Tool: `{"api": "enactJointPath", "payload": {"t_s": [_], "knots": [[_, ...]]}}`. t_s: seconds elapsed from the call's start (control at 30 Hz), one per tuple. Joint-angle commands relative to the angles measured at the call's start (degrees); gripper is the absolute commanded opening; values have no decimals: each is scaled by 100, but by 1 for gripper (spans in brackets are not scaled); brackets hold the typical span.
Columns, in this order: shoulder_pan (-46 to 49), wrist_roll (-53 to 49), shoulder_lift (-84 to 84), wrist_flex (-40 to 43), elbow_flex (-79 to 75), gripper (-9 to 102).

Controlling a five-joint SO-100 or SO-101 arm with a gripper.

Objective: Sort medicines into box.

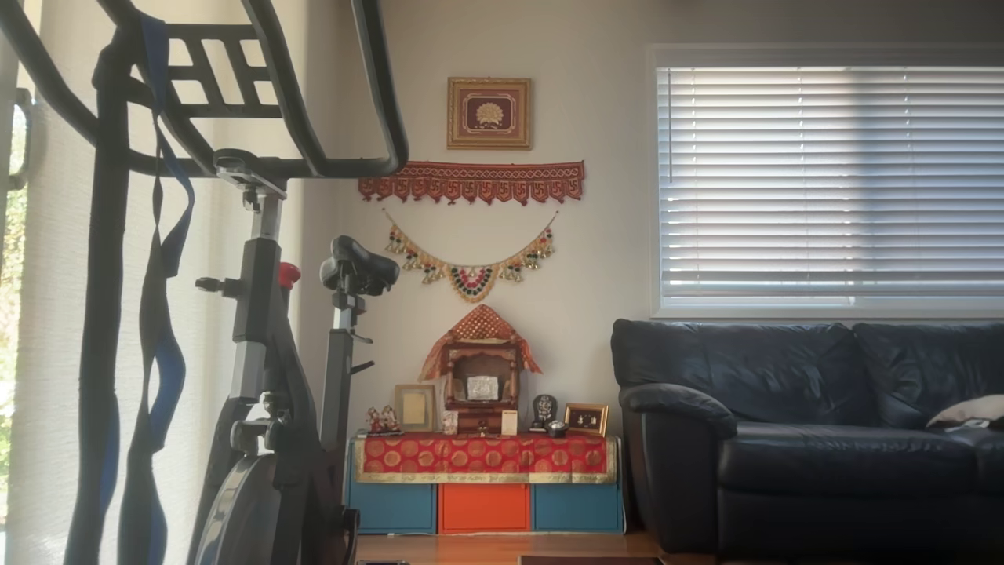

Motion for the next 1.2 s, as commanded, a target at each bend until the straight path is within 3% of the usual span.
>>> {"api": "enactJointPath", "payload": {"t_s": [0.0, 0.77, 1.17], "knots": [[-123, 62, 123, 132, -844, 1], [-290, -88, -325, -62, -905, 2], [-229, -176, -475, 9, -1160, 20]]}}
